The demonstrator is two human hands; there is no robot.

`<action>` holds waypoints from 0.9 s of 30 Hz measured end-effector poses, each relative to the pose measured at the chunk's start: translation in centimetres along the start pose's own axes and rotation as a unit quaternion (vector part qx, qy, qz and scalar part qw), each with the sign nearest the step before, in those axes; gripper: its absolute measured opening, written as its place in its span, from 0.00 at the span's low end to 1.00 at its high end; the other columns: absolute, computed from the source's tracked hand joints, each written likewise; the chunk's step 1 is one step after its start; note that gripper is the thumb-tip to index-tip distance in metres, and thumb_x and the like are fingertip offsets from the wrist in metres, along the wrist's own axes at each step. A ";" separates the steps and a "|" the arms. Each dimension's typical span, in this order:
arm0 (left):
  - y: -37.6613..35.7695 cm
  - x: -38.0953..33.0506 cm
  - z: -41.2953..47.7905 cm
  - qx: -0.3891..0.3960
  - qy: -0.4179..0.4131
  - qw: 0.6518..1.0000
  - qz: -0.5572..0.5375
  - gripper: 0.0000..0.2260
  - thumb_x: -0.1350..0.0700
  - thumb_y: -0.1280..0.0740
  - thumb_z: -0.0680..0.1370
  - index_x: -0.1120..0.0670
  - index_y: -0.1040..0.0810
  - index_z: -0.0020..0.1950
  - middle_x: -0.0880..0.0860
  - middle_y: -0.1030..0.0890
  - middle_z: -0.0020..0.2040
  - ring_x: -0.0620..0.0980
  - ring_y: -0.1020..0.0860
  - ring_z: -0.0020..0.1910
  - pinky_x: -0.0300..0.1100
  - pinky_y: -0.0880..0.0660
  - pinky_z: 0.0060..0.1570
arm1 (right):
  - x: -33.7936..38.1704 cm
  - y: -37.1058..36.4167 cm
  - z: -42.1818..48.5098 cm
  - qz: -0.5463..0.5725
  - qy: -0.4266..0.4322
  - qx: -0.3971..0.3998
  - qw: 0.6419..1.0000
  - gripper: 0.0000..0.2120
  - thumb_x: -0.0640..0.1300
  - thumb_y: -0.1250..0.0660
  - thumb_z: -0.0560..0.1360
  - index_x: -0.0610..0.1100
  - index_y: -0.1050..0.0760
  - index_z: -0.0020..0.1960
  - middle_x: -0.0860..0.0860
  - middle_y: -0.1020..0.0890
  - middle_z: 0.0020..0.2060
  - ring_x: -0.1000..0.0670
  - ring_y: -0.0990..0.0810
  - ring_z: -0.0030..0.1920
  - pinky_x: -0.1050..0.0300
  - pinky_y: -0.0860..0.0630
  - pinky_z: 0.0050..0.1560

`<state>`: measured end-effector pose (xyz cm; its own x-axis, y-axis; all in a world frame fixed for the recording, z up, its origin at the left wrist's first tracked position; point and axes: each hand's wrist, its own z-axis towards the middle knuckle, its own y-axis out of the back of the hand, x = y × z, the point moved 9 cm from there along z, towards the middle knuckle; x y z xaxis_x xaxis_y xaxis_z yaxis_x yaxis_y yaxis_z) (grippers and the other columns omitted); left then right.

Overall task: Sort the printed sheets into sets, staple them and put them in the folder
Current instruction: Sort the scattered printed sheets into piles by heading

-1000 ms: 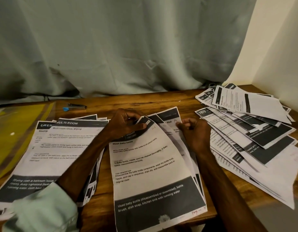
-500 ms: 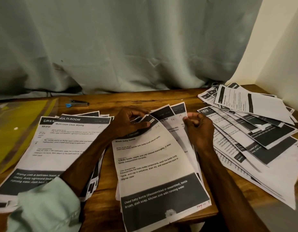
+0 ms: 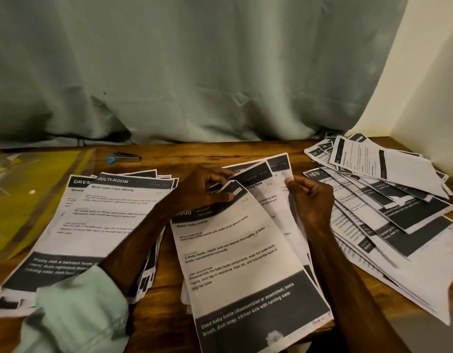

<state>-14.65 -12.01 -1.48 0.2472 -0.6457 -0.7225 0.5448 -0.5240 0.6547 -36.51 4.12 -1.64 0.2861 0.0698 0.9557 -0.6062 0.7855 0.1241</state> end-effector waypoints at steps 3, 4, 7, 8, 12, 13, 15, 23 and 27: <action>0.2 0.0 0.1 -0.025 -0.010 0.999 0.029 0.11 0.51 0.24 0.76 0.51 0.14 0.57 0.46 0.21 0.67 0.38 0.23 0.63 0.33 0.25 0.60 | 2.5 0.6 0.1 -0.047 0.067 -0.026 0.996 0.12 0.41 0.30 0.78 0.42 0.19 0.61 0.53 0.16 0.53 0.68 0.20 0.46 0.75 0.24 0.45; 0.4 0.2 0.1 -0.041 -0.008 0.999 0.032 0.11 0.51 0.24 0.76 0.51 0.14 0.57 0.47 0.19 0.65 0.41 0.22 0.62 0.37 0.24 0.60 | 3.4 0.8 0.2 -0.056 0.087 -0.036 0.994 0.12 0.41 0.30 0.79 0.43 0.19 0.62 0.54 0.17 0.53 0.71 0.21 0.44 0.78 0.26 0.44; 0.6 1.3 0.0 -0.077 0.026 0.996 0.022 0.12 0.46 0.24 0.75 0.48 0.14 0.56 0.45 0.16 0.59 0.42 0.19 0.57 0.46 0.21 0.60 | 6.7 2.0 0.2 -0.077 0.167 -0.088 0.979 0.12 0.41 0.31 0.80 0.46 0.21 0.62 0.57 0.18 0.50 0.75 0.23 0.43 0.79 0.27 0.43; 0.6 1.5 -0.1 -0.083 0.041 0.995 0.028 0.13 0.43 0.25 0.74 0.47 0.14 0.56 0.44 0.15 0.58 0.43 0.18 0.56 0.48 0.20 0.59 | 8.0 2.6 0.2 -0.076 0.196 -0.112 0.971 0.12 0.42 0.31 0.80 0.44 0.20 0.62 0.57 0.18 0.50 0.74 0.22 0.43 0.78 0.26 0.43; 0.3 1.4 -0.2 -0.085 0.057 0.994 0.046 0.13 0.46 0.25 0.76 0.50 0.15 0.57 0.46 0.16 0.59 0.45 0.18 0.54 0.42 0.21 0.56 | 13.6 5.1 0.1 -0.055 0.320 -0.209 0.922 0.12 0.44 0.32 0.81 0.41 0.19 0.62 0.54 0.16 0.52 0.60 0.17 0.48 0.73 0.23 0.45; 0.2 1.1 -0.2 -0.085 0.047 0.994 0.056 0.13 0.47 0.25 0.77 0.52 0.15 0.58 0.43 0.18 0.59 0.42 0.20 0.53 0.35 0.23 0.53 | 14.8 5.7 0.2 -0.048 0.348 -0.225 0.909 0.12 0.45 0.33 0.82 0.41 0.18 0.62 0.53 0.16 0.52 0.58 0.16 0.48 0.67 0.20 0.46; 0.1 0.3 -0.3 -0.081 0.029 0.992 0.089 0.13 0.49 0.26 0.78 0.54 0.15 0.58 0.41 0.23 0.59 0.38 0.25 0.53 0.27 0.30 0.51 | 17.1 6.7 0.4 -0.041 0.396 -0.246 0.884 0.12 0.46 0.33 0.83 0.41 0.17 0.61 0.51 0.14 0.52 0.56 0.15 0.50 0.54 0.17 0.47; 2.5 0.1 -1.7 -0.030 0.042 0.994 -0.096 0.06 0.57 0.33 0.82 0.54 0.18 0.56 0.47 0.14 0.50 0.48 0.15 0.48 0.37 0.20 0.45 | 22.1 9.8 1.6 -0.027 0.469 -0.290 0.834 0.09 0.39 0.33 0.81 0.40 0.15 0.56 0.49 0.13 0.48 0.56 0.16 0.48 0.68 0.25 0.49; 1.1 -0.6 -2.1 0.013 0.048 0.993 -0.110 0.06 0.57 0.32 0.82 0.56 0.17 0.55 0.41 0.14 0.48 0.45 0.15 0.46 0.35 0.21 0.44 | 23.4 11.4 1.8 -0.033 0.479 -0.327 0.814 0.10 0.41 0.34 0.82 0.39 0.15 0.55 0.49 0.13 0.46 0.54 0.15 0.47 0.69 0.26 0.46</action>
<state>-12.51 -11.04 -0.83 0.2008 -0.4580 -0.8660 0.5736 -0.6617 0.4829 -38.08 13.58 22.59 0.9393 0.2156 0.2669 -0.1311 0.9444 -0.3016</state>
